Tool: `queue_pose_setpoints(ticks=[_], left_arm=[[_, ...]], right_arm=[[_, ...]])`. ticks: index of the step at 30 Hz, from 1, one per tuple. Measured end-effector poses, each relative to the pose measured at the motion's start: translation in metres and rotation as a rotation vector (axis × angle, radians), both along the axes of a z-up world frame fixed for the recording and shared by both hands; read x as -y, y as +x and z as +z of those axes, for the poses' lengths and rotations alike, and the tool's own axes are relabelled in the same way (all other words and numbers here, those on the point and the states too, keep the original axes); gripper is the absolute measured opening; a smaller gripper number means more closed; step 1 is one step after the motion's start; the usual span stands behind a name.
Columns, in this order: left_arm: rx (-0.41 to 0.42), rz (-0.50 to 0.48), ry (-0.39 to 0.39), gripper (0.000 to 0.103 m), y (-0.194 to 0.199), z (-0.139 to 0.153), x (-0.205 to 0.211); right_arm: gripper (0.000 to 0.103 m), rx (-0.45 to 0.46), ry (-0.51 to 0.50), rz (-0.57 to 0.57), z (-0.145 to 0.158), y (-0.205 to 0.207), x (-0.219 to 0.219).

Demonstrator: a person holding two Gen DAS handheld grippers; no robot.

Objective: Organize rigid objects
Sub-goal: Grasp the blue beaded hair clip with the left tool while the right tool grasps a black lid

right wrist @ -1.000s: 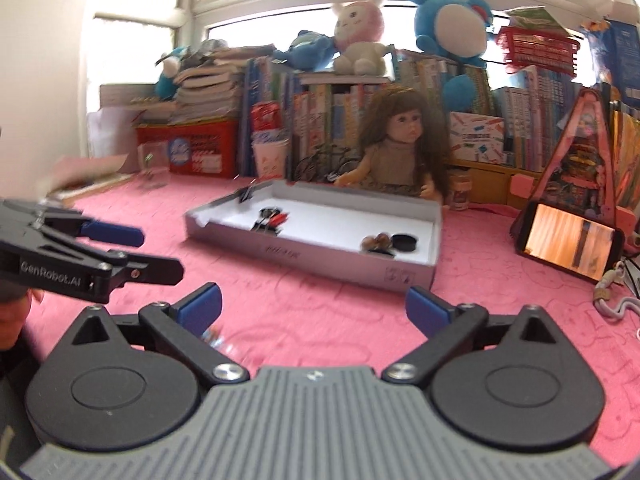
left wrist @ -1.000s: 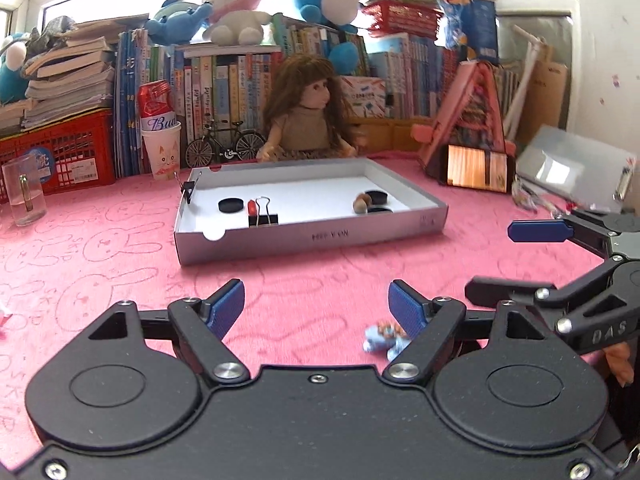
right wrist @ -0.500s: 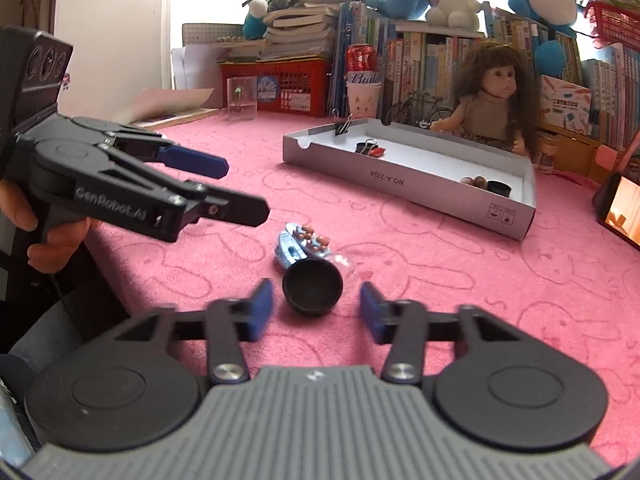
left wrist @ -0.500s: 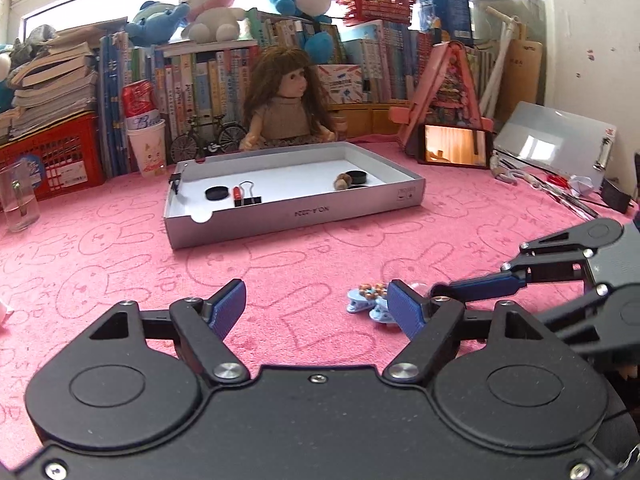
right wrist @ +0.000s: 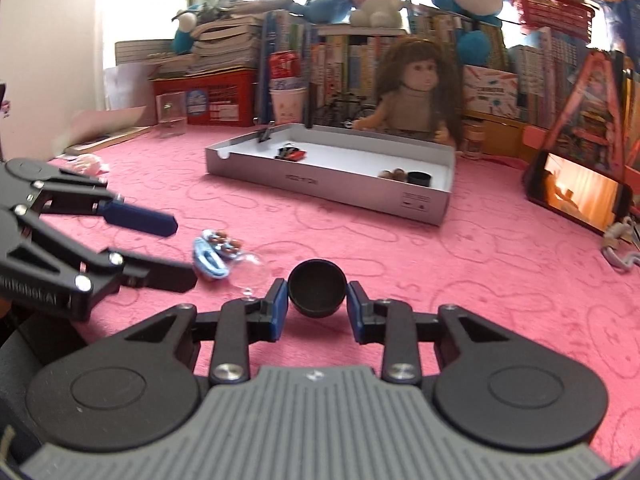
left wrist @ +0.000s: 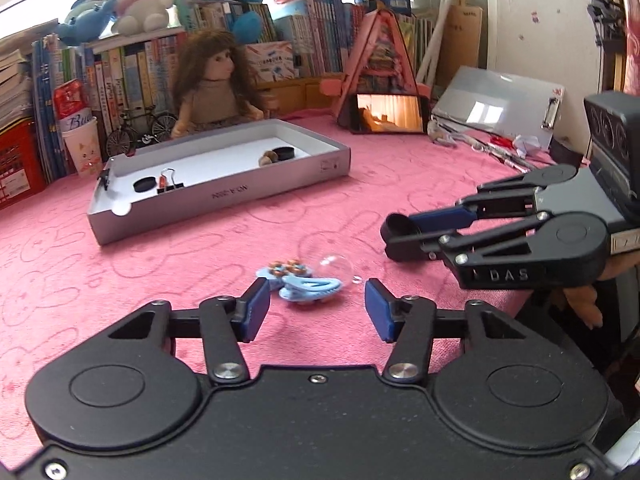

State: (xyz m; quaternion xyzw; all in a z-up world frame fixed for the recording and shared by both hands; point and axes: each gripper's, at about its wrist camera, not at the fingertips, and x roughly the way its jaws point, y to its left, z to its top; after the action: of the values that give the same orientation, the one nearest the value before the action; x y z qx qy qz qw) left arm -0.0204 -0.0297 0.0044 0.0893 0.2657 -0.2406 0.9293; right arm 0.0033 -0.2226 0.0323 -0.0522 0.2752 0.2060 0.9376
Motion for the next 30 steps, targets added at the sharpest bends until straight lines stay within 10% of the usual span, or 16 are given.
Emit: queue_pose_setpoints(ticks=[30], left_arm=[[-0.006, 0.125, -0.003, 0.037, 0.018, 0.001, 0.004]], right_arm=[[0.037, -0.013, -0.012, -0.126, -0.001, 0.012, -0.003]])
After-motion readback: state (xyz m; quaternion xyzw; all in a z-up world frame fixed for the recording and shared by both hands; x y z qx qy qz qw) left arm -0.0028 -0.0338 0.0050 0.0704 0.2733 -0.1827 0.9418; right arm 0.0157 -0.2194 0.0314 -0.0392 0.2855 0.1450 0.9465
